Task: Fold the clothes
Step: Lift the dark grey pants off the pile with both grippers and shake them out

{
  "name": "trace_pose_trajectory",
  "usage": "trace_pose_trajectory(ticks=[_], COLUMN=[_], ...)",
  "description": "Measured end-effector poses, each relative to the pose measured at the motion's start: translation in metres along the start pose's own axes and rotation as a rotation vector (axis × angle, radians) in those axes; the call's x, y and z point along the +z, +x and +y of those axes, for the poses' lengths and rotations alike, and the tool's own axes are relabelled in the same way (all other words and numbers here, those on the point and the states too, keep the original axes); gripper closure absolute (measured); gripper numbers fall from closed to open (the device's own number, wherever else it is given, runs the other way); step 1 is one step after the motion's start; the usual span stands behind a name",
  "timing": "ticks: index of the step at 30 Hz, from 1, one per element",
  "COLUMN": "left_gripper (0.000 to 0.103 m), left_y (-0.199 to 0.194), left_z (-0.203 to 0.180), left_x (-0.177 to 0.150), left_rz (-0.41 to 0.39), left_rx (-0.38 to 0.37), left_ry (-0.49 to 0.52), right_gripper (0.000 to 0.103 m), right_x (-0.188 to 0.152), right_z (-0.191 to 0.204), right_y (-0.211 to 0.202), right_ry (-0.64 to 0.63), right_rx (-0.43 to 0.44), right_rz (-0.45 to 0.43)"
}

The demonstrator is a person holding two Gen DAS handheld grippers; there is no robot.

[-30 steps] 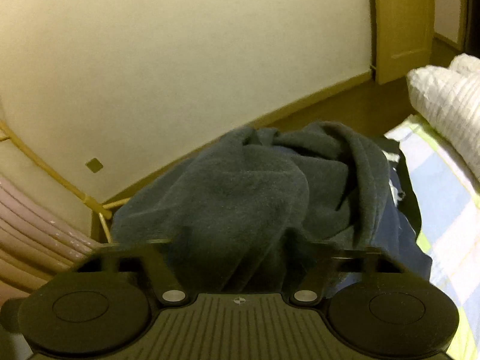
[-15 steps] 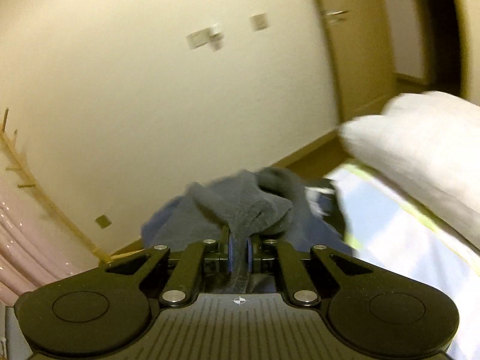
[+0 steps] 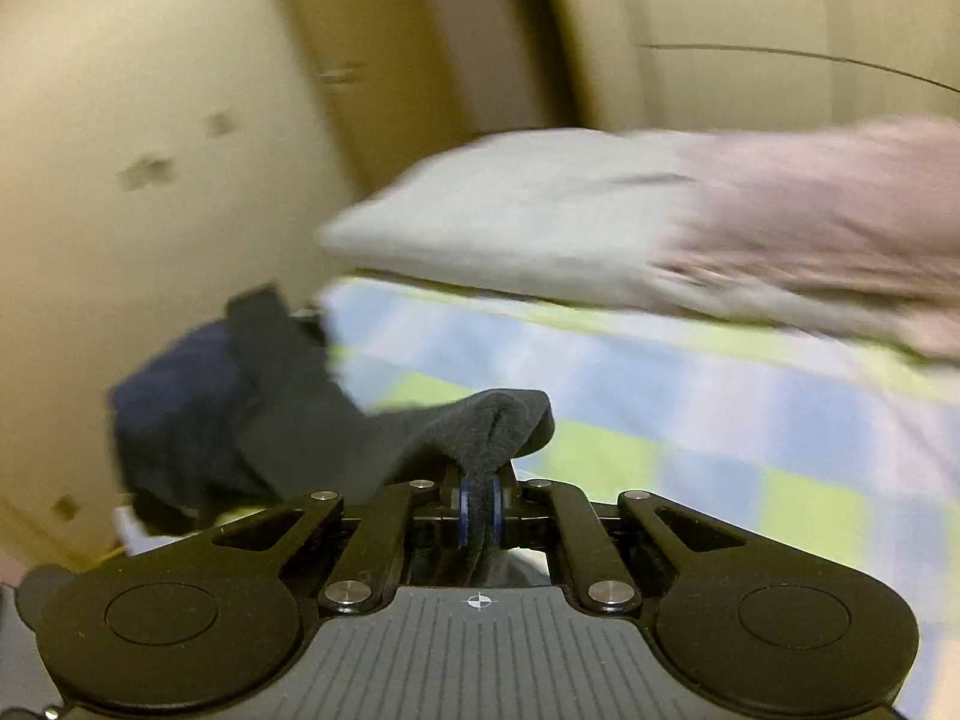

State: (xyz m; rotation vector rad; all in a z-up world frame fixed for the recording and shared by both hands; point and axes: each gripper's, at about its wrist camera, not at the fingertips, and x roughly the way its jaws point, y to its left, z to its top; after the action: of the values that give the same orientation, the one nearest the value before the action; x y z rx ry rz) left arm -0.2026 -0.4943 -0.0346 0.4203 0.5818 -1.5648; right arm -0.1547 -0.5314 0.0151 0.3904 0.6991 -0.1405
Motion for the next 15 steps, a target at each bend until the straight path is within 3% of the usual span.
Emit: trace_pose_trajectory(ticks=[2,3,5,8,11,13,15], left_gripper=[0.083,0.082,0.08,0.062,0.048,0.032,0.03], left_y=[0.034,0.045,0.049,0.048,0.06,0.068,0.079], left_z=[-0.02,-0.048,-0.059,-0.061,-0.038,-0.016,0.0], left_x=[0.014,0.016,0.002,-0.029,-0.047,-0.056,-0.07], left_rz=[0.034,0.062,0.104,0.146,0.224,0.287,0.35], left_rx=[-0.072,-0.104,-0.151,-0.188,-0.172,-0.127,-0.085], left_ry=[0.008,0.007,0.025,0.03,0.034,0.084,0.169], right_gripper=[0.097,0.097,0.096,0.061,0.055,0.051,0.036], right_x=[-0.019,-0.03,-0.051,-0.091,-0.128,-0.157,-0.186], right_z=[-0.04,-0.056,-0.082,-0.111,-0.124,-0.127,-0.12], right_y=[-0.025,-0.032,-0.041,-0.058,-0.077,-0.086,-0.089], right_ry=[0.063,0.091,0.142,0.2,0.291,0.346,0.416], right_rx=[-0.086,-0.124,-0.213,-0.366,-0.431,-0.455,-0.465], right_rz=[0.017,0.039,0.079,0.097,0.096,0.12,0.151])
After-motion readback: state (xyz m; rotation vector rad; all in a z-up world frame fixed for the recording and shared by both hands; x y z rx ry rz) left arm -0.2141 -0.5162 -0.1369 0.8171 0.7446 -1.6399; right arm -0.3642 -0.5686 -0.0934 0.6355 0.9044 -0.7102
